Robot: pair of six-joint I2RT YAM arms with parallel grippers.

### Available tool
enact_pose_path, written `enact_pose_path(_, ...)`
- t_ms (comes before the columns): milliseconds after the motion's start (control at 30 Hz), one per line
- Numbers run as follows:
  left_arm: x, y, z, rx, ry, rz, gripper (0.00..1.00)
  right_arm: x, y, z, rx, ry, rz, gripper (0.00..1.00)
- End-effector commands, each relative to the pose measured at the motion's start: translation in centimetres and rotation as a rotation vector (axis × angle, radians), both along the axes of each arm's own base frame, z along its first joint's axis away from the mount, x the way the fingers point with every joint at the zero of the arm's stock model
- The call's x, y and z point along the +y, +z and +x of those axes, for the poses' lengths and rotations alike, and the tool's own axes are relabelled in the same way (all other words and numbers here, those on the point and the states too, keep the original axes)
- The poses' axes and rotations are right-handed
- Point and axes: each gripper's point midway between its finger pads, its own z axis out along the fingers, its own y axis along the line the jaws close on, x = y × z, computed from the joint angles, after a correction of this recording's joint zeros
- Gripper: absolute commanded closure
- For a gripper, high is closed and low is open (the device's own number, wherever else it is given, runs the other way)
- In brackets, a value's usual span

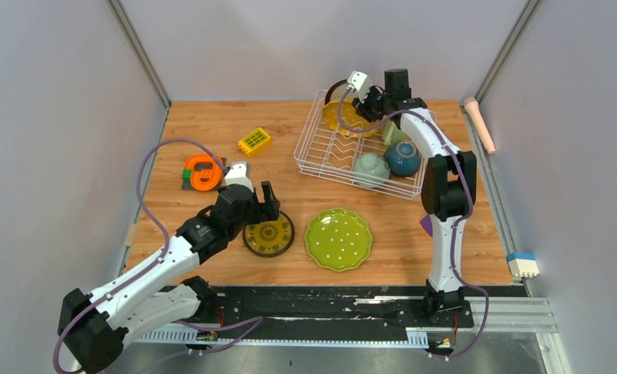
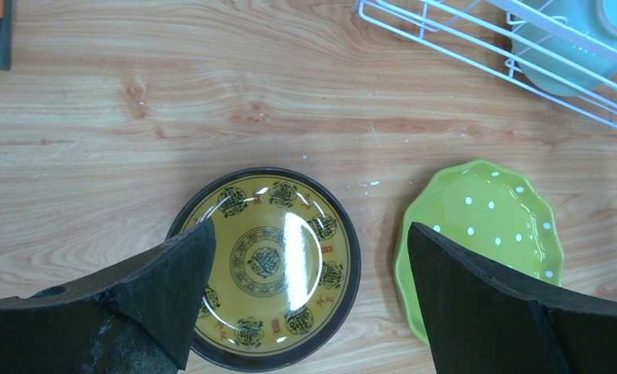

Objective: Unload the mixed dishes from the dish rack
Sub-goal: Pick up the plate from the dish rack.

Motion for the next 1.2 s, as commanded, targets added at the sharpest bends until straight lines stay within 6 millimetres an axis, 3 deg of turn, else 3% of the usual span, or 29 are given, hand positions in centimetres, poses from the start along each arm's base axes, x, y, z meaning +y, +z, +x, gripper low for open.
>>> enact_pose_path(0,-0.6,2.9,0.7,-0.062,-0.009,-0.036,0.00,1.6,0.2,-0.5,0.000,0.044,-0.022,0.74)
enact_pose_path(133,-0.6,3.0,0.6,-0.062,-0.011,-0.035,0.00,2.0,2.6,-0.6,-0.048,0.067,-0.012,0.81)
enact_pose_path(267,-0.6,3.1,0.5,-0.064,-0.016,-0.039,0.00,2.3,5.2,-1.2,-0.093,0.095,0.006,1.00)
enact_pose_path(733,0.0,2.6,-0.1,-0.066,0.004,-0.062,0.00,2.1,16.2,-2.3,-0.328,0.053,0.057,1.00)
enact_pose_path(933,0.4,2.6,-0.7,-0.065,0.014,-0.079,0.00,2.0,18.4,-3.5,-0.361,0.045,0.073,1.00)
enact_pose_path(1167,1.0,2.3,-0.8,-0.057,0.041,-0.078,0.00,3.9,20.9,-7.2,-0.348,0.038,0.147,1.00)
